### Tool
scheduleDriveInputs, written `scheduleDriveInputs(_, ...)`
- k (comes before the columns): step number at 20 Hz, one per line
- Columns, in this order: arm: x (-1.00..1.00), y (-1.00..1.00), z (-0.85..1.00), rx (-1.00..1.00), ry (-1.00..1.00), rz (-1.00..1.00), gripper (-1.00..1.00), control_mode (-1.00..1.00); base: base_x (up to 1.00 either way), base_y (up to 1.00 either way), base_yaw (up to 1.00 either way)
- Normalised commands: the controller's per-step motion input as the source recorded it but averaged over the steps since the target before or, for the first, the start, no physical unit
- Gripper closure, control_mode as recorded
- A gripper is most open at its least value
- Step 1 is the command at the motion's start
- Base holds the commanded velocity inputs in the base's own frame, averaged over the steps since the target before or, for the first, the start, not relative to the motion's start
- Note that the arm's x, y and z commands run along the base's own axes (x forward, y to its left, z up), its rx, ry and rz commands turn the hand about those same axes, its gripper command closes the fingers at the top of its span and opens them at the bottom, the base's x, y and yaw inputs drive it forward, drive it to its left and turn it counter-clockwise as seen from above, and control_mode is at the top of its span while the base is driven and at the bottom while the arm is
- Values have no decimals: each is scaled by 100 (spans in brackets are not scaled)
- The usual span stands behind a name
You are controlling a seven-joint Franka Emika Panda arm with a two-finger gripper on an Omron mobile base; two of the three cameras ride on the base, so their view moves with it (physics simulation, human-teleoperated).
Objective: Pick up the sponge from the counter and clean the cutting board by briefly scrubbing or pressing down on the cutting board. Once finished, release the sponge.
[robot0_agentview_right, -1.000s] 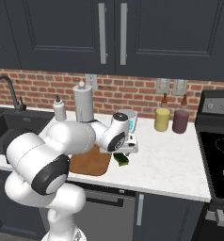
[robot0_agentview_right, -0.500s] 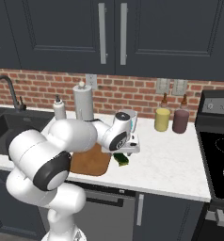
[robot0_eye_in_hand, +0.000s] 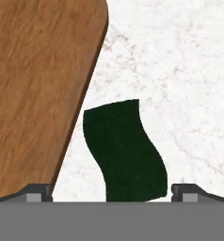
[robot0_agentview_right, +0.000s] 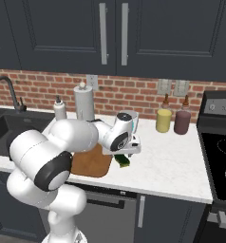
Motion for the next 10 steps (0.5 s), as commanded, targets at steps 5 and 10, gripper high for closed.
scheduleDriveInputs(5,2,0,-2,0,1,9,-100,-100,0,0,0)
scheduleDriveInputs(10,0,0,-5,0,0,6,-100,-100,0,0,0)
